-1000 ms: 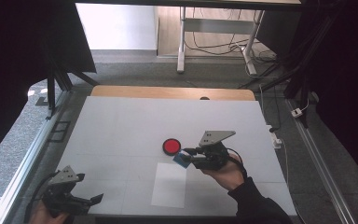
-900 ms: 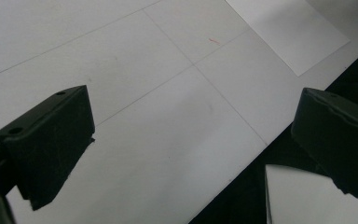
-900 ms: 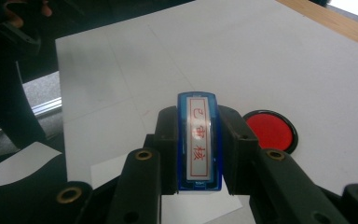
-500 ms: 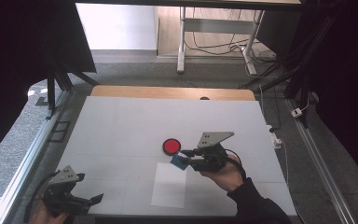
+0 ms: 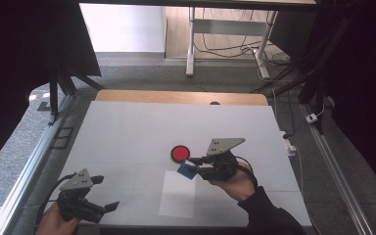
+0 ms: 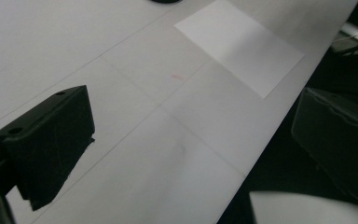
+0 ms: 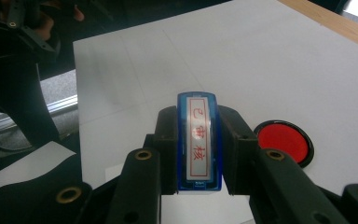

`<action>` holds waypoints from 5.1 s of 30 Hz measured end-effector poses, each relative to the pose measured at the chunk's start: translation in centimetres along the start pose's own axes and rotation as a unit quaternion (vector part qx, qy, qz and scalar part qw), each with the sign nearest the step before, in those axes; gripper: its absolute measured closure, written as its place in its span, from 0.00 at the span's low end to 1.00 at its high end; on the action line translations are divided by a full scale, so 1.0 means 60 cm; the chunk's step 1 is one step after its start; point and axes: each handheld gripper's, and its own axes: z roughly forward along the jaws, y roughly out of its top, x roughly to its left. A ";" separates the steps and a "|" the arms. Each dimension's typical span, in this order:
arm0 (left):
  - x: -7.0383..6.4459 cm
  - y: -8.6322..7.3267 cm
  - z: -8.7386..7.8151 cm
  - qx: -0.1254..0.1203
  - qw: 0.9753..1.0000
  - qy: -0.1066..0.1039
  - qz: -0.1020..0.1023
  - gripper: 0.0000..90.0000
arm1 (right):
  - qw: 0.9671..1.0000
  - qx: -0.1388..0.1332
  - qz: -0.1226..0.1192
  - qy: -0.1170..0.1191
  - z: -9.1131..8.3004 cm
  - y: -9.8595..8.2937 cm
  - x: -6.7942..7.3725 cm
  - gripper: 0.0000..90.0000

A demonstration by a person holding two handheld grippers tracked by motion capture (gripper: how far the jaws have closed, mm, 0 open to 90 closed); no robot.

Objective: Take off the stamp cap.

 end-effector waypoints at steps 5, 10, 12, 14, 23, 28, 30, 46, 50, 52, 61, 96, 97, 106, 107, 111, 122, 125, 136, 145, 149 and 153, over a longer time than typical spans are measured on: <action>-0.001 0.011 0.010 -0.016 1.000 -0.018 0.009 0.00 | 1.000 -0.006 -0.007 0.008 -0.003 0.002 0.001 0.80; -0.002 0.026 0.027 -0.018 0.999 -0.035 0.023 0.00 | 1.000 -0.005 -0.009 0.011 -0.001 0.003 0.003 0.80; 0.000 0.030 0.036 -0.017 0.999 -0.040 0.027 0.00 | 1.000 -0.003 -0.010 0.012 -0.001 0.004 0.003 0.80; 0.003 0.036 0.045 -0.014 0.999 -0.044 0.028 0.00 | 1.000 -0.002 -0.011 0.013 -0.001 0.004 0.004 0.80; -0.001 0.076 0.081 -0.005 0.995 -0.065 0.072 0.00 | 1.000 -0.005 -0.014 0.021 0.000 0.007 0.007 0.80; 0.000 0.089 0.098 -0.001 0.994 -0.077 0.078 0.00 | 1.000 -0.004 -0.017 0.024 0.000 0.008 0.009 0.80; -0.001 0.096 0.106 -0.002 0.993 -0.084 0.078 0.00 | 1.000 -0.006 -0.017 0.025 0.000 0.008 0.009 0.80; -0.025 0.158 0.163 -0.004 0.984 -0.134 0.114 0.00 | 0.999 -0.009 -0.023 0.036 -0.001 0.013 0.015 0.80; -0.026 0.174 0.180 -0.004 0.980 -0.156 0.121 0.00 | 0.999 -0.011 -0.024 0.037 -0.001 0.013 0.015 0.80; -0.025 0.180 0.188 -0.004 0.977 -0.170 0.126 0.00 | 0.999 -0.012 -0.025 0.040 -0.002 0.013 0.015 0.80; -0.036 0.201 0.224 0.010 0.967 -0.202 0.157 0.00 | 0.998 -0.015 -0.028 0.051 -0.004 0.014 0.016 0.80; -0.028 0.191 0.219 -0.036 0.935 -0.283 0.210 0.63 | 0.994 -0.019 -0.050 0.098 -0.007 0.017 0.025 0.80; -0.027 0.191 0.219 -0.036 0.935 -0.283 0.210 0.63 | 0.994 -0.019 -0.050 0.098 -0.007 0.017 0.025 0.80; -0.026 0.190 0.218 -0.042 0.932 -0.296 0.206 0.73 | 0.994 -0.024 -0.052 0.094 -0.010 0.016 0.023 0.80; -0.025 0.190 0.218 -0.043 0.931 -0.298 0.208 0.74 | 0.994 -0.025 -0.051 0.096 -0.010 0.016 0.023 0.80; -0.024 0.189 0.217 -0.045 0.928 -0.313 0.197 0.76 | 0.993 -0.028 -0.055 0.103 -0.012 0.017 0.024 0.80; -0.024 0.190 0.214 -0.038 0.931 -0.322 0.170 0.76 | 0.992 -0.037 -0.067 0.099 -0.015 0.018 0.028 0.80; -0.027 0.191 0.211 -0.042 0.930 -0.319 0.178 0.77 | 0.992 -0.041 -0.056 0.109 -0.016 0.018 0.025 0.80; -0.035 0.192 0.203 -0.047 0.924 -0.309 0.218 0.77 | 0.986 -0.054 -0.018 0.158 -0.015 0.011 0.007 0.80; -0.032 0.195 0.205 -0.029 0.933 -0.305 0.188 0.77 | 0.990 -0.038 -0.079 0.107 -0.018 0.019 0.030 0.80; -0.034 0.194 0.201 -0.033 0.931 -0.302 0.201 0.77 | 0.990 -0.040 -0.078 0.108 -0.020 0.021 0.031 0.80; -0.034 0.193 0.203 -0.031 0.930 -0.301 0.207 0.77 | 0.989 -0.045 -0.048 0.131 -0.015 0.014 0.019 0.80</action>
